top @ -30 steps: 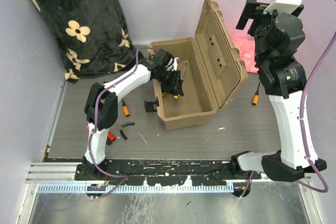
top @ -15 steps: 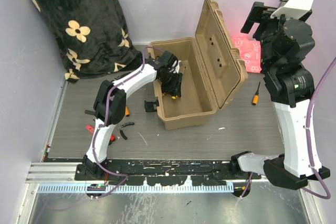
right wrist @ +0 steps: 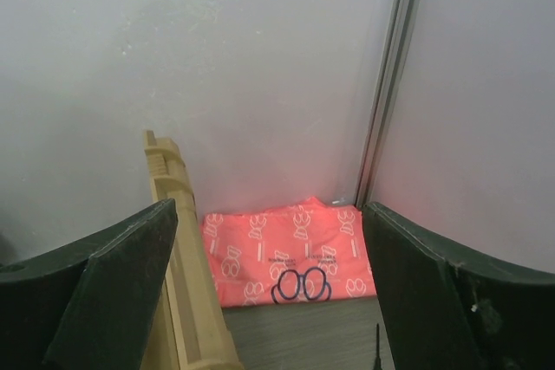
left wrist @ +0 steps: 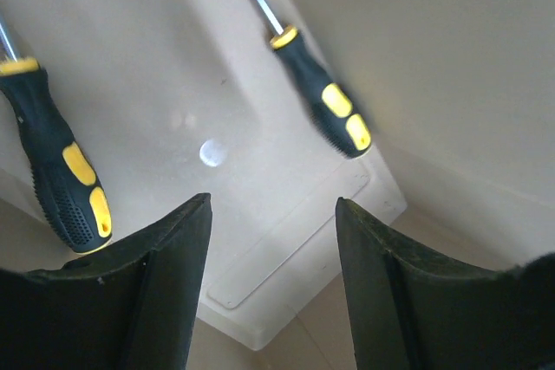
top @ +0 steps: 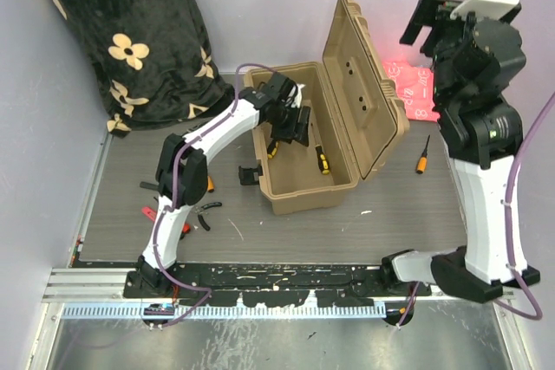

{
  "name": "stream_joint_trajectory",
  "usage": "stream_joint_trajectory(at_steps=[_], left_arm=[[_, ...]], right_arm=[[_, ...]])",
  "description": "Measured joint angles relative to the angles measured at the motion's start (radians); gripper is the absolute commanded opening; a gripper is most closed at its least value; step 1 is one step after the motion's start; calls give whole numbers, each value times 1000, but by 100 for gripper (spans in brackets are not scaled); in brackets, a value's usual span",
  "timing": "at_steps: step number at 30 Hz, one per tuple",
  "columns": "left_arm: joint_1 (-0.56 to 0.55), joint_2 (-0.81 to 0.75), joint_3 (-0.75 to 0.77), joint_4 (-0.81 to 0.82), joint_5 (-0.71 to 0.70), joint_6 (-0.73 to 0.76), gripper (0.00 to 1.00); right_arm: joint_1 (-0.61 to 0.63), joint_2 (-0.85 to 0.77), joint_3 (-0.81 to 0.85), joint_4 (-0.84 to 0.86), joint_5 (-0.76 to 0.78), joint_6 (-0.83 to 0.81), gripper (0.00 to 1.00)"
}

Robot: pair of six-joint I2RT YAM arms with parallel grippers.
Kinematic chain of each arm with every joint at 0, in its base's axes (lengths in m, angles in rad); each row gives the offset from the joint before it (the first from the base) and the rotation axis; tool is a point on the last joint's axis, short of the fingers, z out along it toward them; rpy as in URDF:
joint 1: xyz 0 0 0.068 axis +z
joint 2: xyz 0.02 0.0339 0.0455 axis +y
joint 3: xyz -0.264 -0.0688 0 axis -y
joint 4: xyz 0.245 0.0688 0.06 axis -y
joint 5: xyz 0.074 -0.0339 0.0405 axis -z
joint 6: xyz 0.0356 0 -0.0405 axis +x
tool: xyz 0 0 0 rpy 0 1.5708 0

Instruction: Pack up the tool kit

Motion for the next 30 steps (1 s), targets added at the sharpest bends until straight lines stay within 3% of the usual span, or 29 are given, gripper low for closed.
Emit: stream_joint_trajectory(at_steps=[4, 7, 10, 14, 18, 22, 30], left_arm=[[0, -39, 53, 20, 0, 18, 60], [0, -95, 91, 42, 0, 29, 62], [0, -179, 96, 66, 2, 40, 64], [0, -288, 76, 109, 9, 45, 66], [0, -362, 40, 134, 10, 53, 67], [0, -399, 7, 142, 10, 64, 67], [7, -410, -69, 142, 13, 64, 72]], right_arm=[[-56, 160, 216, -36, -58, -3, 94], [-185, 300, 365, -50, -155, 26, 94], [-359, 402, 371, -67, -271, 86, 93], [-536, 496, 244, -118, -378, 162, 90], [-627, 545, 31, -172, -406, 188, 89], [-650, 549, -182, -220, -413, 189, 86], [-682, 549, -379, -215, -423, 168, 83]])
